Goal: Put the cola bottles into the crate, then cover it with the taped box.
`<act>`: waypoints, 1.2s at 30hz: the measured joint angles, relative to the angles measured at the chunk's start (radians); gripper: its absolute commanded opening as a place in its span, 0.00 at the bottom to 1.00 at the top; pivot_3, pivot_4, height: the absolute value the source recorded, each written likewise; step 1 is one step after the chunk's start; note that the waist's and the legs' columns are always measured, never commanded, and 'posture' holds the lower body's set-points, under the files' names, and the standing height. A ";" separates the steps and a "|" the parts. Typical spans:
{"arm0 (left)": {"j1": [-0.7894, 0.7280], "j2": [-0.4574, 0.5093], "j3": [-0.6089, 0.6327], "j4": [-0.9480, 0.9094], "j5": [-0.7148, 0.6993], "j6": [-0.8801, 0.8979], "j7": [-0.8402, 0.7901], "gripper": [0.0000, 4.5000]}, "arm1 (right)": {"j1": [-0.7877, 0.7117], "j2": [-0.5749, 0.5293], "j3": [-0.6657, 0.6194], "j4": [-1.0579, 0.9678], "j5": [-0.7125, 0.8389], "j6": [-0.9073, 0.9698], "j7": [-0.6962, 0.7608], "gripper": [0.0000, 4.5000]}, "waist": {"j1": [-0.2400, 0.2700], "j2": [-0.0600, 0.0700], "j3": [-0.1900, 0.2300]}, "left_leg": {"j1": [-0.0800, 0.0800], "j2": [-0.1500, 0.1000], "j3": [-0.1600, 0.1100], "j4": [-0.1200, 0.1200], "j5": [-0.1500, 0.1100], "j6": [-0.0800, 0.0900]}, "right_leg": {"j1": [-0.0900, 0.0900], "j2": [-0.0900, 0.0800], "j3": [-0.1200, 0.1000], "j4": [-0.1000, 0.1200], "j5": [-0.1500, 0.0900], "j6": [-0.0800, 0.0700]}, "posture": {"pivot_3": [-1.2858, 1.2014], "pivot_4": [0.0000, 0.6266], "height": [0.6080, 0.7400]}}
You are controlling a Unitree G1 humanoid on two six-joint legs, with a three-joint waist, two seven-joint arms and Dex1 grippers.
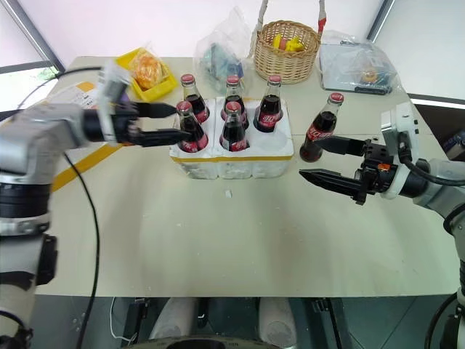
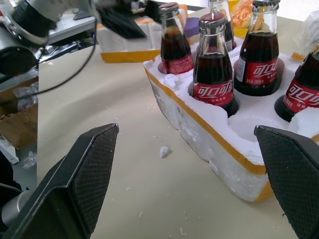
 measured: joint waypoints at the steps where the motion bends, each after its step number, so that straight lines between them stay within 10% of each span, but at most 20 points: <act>1: 0.020 0.032 0.027 -0.032 -0.029 0.022 -0.017 0.99 | -0.001 -0.001 0.000 0.005 -0.004 -0.002 0.005 1.00 | 0.001 0.000 0.000 | 0.000 0.000 0.000 0.000 0.000 0.000 | 0.000 0.000 0.000 0.000 0.000 0.000 | 0.52 0.24 0.98; 10: 0.369 0.306 0.288 -0.290 -0.285 0.165 -0.194 0.99 | 0.049 -0.003 -0.009 0.080 -0.083 -0.050 0.017 1.00 | 0.009 0.000 0.000 | 0.000 0.001 0.000 0.000 0.000 0.000 | 0.001 0.000 0.000 -0.001 -0.002 -0.005 | 0.52 0.24 0.98; 36: 0.469 0.229 0.377 -0.381 -0.416 0.116 0.110 0.99 | -0.238 0.284 0.097 0.599 -0.398 -0.341 -0.241 1.00 | 0.000 0.001 0.000 | 0.001 0.001 0.001 0.000 0.000 0.000 | 0.000 0.001 0.000 -0.001 -0.001 -0.006 | 0.52 0.24 0.98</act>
